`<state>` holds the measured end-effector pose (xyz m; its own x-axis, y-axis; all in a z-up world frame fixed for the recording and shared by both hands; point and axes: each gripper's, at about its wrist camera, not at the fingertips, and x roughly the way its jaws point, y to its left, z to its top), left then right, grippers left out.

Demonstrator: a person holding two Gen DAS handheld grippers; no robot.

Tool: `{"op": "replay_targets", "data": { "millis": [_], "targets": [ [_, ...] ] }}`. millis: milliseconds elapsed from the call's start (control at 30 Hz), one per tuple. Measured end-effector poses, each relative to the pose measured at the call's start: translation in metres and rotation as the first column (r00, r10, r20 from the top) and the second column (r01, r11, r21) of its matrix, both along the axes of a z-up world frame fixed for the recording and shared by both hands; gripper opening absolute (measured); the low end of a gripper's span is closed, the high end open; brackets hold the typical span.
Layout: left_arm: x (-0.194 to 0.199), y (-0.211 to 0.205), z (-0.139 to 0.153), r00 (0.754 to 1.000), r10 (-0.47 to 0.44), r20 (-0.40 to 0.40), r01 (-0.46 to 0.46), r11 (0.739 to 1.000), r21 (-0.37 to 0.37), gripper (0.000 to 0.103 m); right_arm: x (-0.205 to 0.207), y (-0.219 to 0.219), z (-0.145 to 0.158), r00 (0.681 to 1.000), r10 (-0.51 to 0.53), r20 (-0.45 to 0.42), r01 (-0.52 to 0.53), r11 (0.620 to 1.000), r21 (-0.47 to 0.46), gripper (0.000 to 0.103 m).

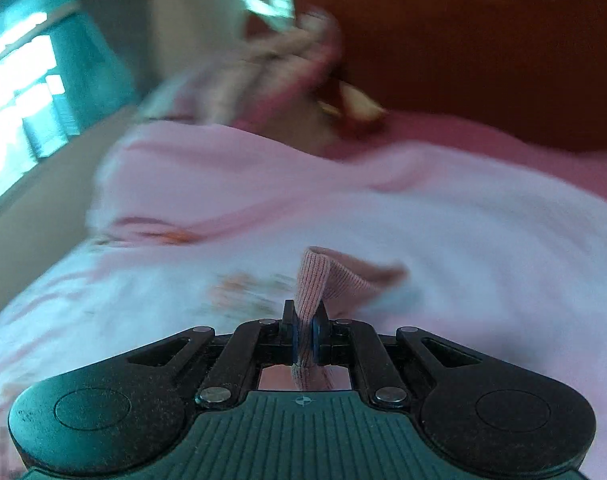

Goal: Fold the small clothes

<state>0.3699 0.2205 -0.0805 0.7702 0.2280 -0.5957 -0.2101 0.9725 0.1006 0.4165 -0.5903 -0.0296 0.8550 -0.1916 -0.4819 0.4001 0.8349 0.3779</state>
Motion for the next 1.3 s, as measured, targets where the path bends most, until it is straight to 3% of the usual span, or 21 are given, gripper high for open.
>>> {"op": "replay_targets", "data": {
  "millis": [167,267,367,467,500,567,600,633,733,933,1033,1133,1233,1300],
  "targets": [
    [-0.010,0.037,0.006,0.998,0.059,0.002,-0.059,0.998,0.011,0.081,0.038,0.103,0.046,0.976,0.187,0.110,-0.186,0.982,-0.024,0.006],
    [-0.017,0.061,0.003,0.997,0.067,-0.028,-0.066,0.998,0.009,0.081,0.059,0.189,0.060,0.934,0.318,0.163,-0.319,0.948,-0.021,0.006],
    [-0.027,0.080,0.000,0.997,0.078,-0.004,-0.078,0.994,-0.076,0.081,0.076,0.284,0.060,0.865,0.463,0.193,-0.468,0.883,-0.019,0.006],
    [-0.035,0.093,-0.004,0.995,0.091,0.034,-0.084,0.981,-0.173,0.082,0.083,0.386,0.037,0.767,0.621,0.162,-0.622,0.781,-0.055,0.006],
    [-0.035,0.094,-0.005,0.995,0.091,0.039,-0.083,0.980,-0.180,0.082,0.083,0.423,0.021,0.725,0.679,0.116,-0.672,0.734,-0.099,0.006],
    [-0.033,0.093,-0.006,0.995,0.089,0.035,-0.082,0.982,-0.173,0.082,0.082,0.485,-0.016,0.608,0.794,-0.025,-0.784,0.595,-0.174,0.006],
    [-0.032,0.092,-0.006,0.996,0.087,0.031,-0.081,0.983,-0.167,0.082,0.079,0.509,-0.036,0.568,0.816,-0.106,-0.814,0.538,-0.221,0.006],
    [-0.032,0.091,-0.006,0.996,0.086,0.030,-0.080,0.983,-0.163,0.082,0.076,0.523,-0.050,0.556,0.816,-0.156,-0.820,0.509,-0.261,0.007],
    [-0.035,0.092,-0.009,0.996,0.084,0.039,-0.077,0.983,-0.170,0.082,0.070,0.533,-0.061,0.578,0.799,-0.167,-0.791,0.498,-0.354,0.007],
    [-0.038,0.092,-0.010,0.995,0.084,0.049,-0.075,0.982,-0.171,0.083,0.060,0.527,-0.053,0.561,0.819,-0.122,-0.797,0.494,-0.349,0.006],
    [-0.038,0.091,-0.010,0.995,0.084,0.050,-0.075,0.982,-0.174,0.083,0.053,0.535,-0.045,0.570,0.816,-0.100,-0.794,0.516,-0.321,0.007],
    [-0.037,0.091,-0.010,0.995,0.084,0.046,-0.075,0.983,-0.171,0.083,0.056,0.545,-0.049,0.482,0.869,-0.111,-0.871,0.460,-0.174,0.070],
    [-0.036,0.091,-0.010,0.995,0.084,0.046,-0.075,0.983,-0.168,0.083,0.029,0.528,-0.029,0.486,0.874,0.006,-0.851,0.475,-0.225,0.070],
    [-0.035,0.089,-0.007,0.996,0.079,0.046,-0.071,0.985,-0.160,0.083,0.013,0.500,-0.016,0.515,0.856,0.051,-0.833,0.514,-0.206,0.062]
  ]
}}
